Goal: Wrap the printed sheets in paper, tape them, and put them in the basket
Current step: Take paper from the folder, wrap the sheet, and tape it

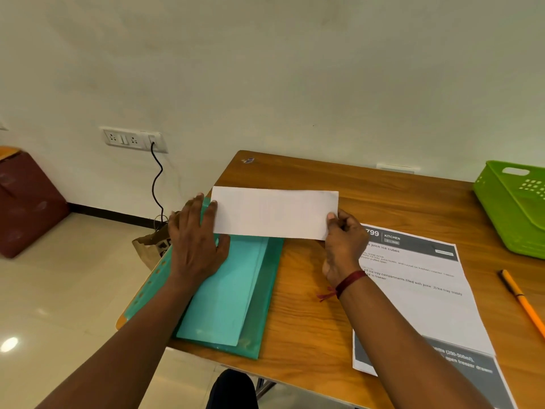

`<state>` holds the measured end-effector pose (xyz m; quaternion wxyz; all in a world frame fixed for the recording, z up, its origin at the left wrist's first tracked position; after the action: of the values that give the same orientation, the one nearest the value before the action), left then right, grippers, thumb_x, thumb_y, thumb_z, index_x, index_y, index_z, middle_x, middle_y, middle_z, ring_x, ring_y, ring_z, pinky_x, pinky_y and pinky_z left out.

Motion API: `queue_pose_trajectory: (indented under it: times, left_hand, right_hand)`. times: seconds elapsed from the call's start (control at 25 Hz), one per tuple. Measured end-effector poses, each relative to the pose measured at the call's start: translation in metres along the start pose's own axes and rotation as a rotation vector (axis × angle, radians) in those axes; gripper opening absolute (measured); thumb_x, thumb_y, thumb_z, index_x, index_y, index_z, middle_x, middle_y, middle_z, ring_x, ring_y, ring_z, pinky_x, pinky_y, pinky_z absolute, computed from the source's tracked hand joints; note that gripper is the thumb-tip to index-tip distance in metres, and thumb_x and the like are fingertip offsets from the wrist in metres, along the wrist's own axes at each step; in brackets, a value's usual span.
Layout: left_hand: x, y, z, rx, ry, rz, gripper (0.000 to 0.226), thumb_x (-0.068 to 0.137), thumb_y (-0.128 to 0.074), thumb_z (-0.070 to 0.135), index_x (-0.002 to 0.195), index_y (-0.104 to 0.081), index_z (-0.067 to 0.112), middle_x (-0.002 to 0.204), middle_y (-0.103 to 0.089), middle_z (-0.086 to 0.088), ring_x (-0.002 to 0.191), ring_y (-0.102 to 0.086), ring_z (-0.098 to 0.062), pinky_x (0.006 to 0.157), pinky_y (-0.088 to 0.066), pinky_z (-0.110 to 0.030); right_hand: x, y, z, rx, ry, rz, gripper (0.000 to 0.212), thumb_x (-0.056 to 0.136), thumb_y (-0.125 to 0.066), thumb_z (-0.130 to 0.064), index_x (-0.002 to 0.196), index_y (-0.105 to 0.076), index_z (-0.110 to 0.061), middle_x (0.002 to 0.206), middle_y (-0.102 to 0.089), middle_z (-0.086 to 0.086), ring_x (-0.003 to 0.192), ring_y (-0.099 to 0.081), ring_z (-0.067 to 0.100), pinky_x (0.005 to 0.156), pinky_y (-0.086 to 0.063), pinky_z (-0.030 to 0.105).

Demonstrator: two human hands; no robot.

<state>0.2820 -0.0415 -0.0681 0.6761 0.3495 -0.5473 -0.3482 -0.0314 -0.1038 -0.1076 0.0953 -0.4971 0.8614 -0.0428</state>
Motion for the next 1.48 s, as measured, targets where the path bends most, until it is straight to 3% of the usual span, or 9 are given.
queue_pose_trajectory:
  times: [0.2,0.48,0.72,0.96,1.04,1.16,1.32,1.4,1.48]
  left_hand:
    - [0.008,-0.009,0.039,0.145,-0.188,-0.09,0.087,0.079,-0.054,0.046,0.152,-0.026,0.008,0.16,-0.016,-0.02,0.149,-0.012,-0.036,0.117,-0.005,-0.064]
    - [0.0,-0.018,0.116,0.081,-0.398,-0.229,0.108,0.074,-0.054,0.061,0.154,0.005,0.018,0.163,-0.001,-0.016,0.15,0.006,-0.032,0.119,0.007,-0.058]
    - [-0.011,-0.014,0.173,0.058,-0.516,-0.255,0.11,0.07,-0.063,0.061,0.153,-0.003,0.021,0.152,-0.026,-0.013,0.143,-0.02,-0.033,0.118,0.009,-0.057]
    - [-0.022,-0.014,0.185,0.014,-0.515,-0.324,0.102,0.072,-0.065,0.053,0.154,-0.009,0.026,0.15,-0.025,-0.009,0.144,-0.016,-0.03,0.117,0.017,-0.053]
    - [-0.026,-0.016,0.186,0.017,-0.506,-0.36,0.102,0.074,-0.064,0.051,0.154,-0.005,0.03,0.149,-0.023,-0.009,0.145,-0.012,-0.03,0.116,0.02,-0.052]
    - [-0.026,-0.019,0.188,0.011,-0.5,-0.407,0.102,0.076,-0.063,0.053,0.154,-0.001,0.035,0.149,-0.022,-0.009,0.145,-0.011,-0.03,0.114,0.023,-0.053]
    - [-0.028,-0.023,0.191,-0.01,-0.5,-0.481,0.098,0.08,-0.061,0.055,0.154,0.0,0.037,0.148,-0.021,-0.008,0.144,-0.009,-0.028,0.115,0.021,-0.053]
    - [-0.03,-0.023,0.195,-0.019,-0.515,-0.499,0.096,0.081,-0.06,0.054,0.154,-0.001,0.036,0.146,-0.022,-0.007,0.143,-0.009,-0.028,0.115,0.021,-0.051]
    - [-0.031,-0.024,0.199,-0.034,-0.527,-0.519,0.094,0.081,-0.059,0.053,0.155,-0.004,0.035,0.145,-0.023,-0.007,0.143,-0.011,-0.028,0.116,0.019,-0.052]
  right_hand:
    - [0.002,0.01,0.003,0.018,-0.004,-0.043,0.021,0.089,-0.07,-0.01,0.082,-0.066,-0.03,0.09,-0.069,-0.006,0.092,-0.065,0.016,0.085,-0.056,0.033]
    - [-0.013,0.025,0.01,0.1,-0.101,-0.121,0.017,0.09,-0.068,-0.011,0.089,-0.066,-0.027,0.101,-0.071,0.001,0.1,-0.066,0.021,0.087,-0.057,0.041]
    - [-0.022,0.055,0.015,0.131,-0.179,-0.166,0.011,0.093,-0.064,-0.017,0.101,-0.067,-0.023,0.11,-0.071,0.003,0.102,-0.067,0.02,0.086,-0.058,0.041]
    - [-0.023,0.075,0.018,0.082,-0.265,-0.331,0.027,0.095,-0.061,-0.015,0.121,-0.057,-0.022,0.112,-0.069,0.006,0.102,-0.067,0.024,0.079,-0.06,0.044]
    - [-0.024,0.081,0.011,0.043,-0.209,-0.365,0.035,0.093,-0.065,-0.016,0.125,-0.052,-0.025,0.112,-0.066,0.009,0.1,-0.067,0.023,0.071,-0.061,0.039]
    - [-0.022,0.092,-0.014,-0.18,0.028,-0.402,0.038,0.09,-0.069,-0.023,0.12,-0.05,-0.035,0.113,-0.059,0.004,0.099,-0.064,0.021,0.064,-0.058,0.029]
    - [-0.029,0.097,-0.038,-0.411,0.288,-0.565,0.029,0.081,-0.074,-0.038,0.108,-0.065,-0.039,0.121,-0.056,-0.01,0.106,-0.055,0.01,0.078,-0.057,0.025]
    - [-0.035,0.098,-0.039,-0.504,0.326,-0.673,0.045,0.074,-0.082,-0.035,0.115,-0.065,-0.038,0.119,-0.053,-0.015,0.109,-0.05,0.002,0.08,-0.052,0.016]
    - [-0.033,0.103,-0.046,-0.595,0.441,-0.654,0.051,0.073,-0.084,-0.025,0.117,-0.063,-0.037,0.116,-0.051,-0.017,0.106,-0.05,0.0,0.078,-0.052,0.014]
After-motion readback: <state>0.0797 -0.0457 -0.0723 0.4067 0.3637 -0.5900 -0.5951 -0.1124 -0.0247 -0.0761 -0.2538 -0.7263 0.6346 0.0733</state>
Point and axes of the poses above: each hand's wrist, its own x-axis towards the middle knuckle, its own y-axis out of the back of the hand, z = x × y, the point moved 10 cm from there along x, towards the middle knuckle
